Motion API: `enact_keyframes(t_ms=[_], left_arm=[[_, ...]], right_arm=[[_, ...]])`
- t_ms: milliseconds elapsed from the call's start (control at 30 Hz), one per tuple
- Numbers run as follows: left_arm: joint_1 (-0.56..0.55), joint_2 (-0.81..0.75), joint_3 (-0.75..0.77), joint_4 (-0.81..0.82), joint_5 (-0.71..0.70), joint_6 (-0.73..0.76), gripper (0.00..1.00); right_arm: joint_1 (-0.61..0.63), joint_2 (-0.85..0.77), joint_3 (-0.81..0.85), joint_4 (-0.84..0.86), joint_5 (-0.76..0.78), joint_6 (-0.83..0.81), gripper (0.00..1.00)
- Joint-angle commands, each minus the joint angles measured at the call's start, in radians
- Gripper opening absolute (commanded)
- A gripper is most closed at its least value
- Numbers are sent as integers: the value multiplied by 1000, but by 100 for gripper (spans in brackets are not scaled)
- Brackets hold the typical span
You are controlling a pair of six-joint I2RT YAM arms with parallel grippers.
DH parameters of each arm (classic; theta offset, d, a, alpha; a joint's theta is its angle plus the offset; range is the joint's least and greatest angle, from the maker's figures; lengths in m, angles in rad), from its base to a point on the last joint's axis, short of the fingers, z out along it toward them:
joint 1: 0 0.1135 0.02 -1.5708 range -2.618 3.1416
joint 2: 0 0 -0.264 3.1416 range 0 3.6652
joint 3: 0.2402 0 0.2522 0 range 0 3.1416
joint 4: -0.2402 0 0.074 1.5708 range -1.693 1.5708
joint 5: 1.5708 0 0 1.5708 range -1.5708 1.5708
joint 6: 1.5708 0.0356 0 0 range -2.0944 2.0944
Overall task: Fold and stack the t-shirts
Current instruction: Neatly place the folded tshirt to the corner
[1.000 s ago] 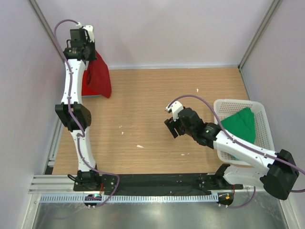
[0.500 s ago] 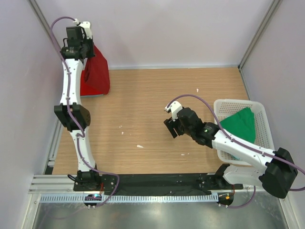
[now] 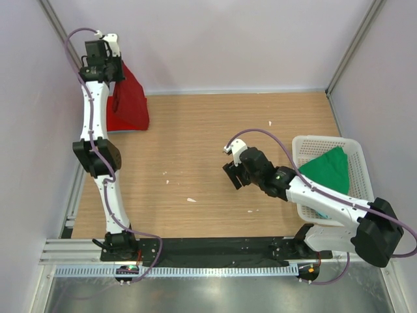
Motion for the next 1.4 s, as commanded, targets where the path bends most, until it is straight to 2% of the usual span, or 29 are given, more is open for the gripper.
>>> enact_keyframes(t_ms=[0, 100, 300, 700, 800, 833, 867, 900, 933, 1167, 1267, 1300, 1367], left_arm=[[20, -8, -2, 116, 46, 29, 0], [21, -23, -62, 186, 39, 55, 0], [64, 21, -57, 211, 60, 43, 0], [149, 171, 34, 295, 106, -8, 0], [164, 210, 77, 341, 18, 1, 13], [173, 220, 85, 360, -13, -22, 39], [173, 225, 93, 366, -38, -23, 53], [173, 225, 93, 371, -50, -28, 73], [169, 218, 90, 371, -64, -33, 99], [112, 98, 47, 357, -104, -33, 100], [39, 21, -59, 346, -110, -63, 100], [14, -40, -155, 349, -110, -83, 99], [-73, -101, -253, 340, -110, -117, 100]], right_arm=[[-4, 11, 39, 38, -5, 25, 70], [-5, 25, 45, 36, -5, 33, 69], [-4, 72, 74, 32, -9, 34, 69], [-5, 203, 162, 25, -25, 68, 68], [-4, 224, 181, 13, -22, 89, 68], [-4, 227, 186, 6, -23, 105, 68], [-4, 226, 192, 2, -26, 111, 68], [-4, 221, 194, -5, -26, 115, 68], [-4, 212, 195, -8, -32, 115, 68], [-4, 155, 205, -33, -3, 129, 68], [-5, 114, 160, -25, 41, 178, 69], [-9, 88, 146, -18, 50, 213, 69], [-19, 74, 114, 1, 70, 262, 69]])
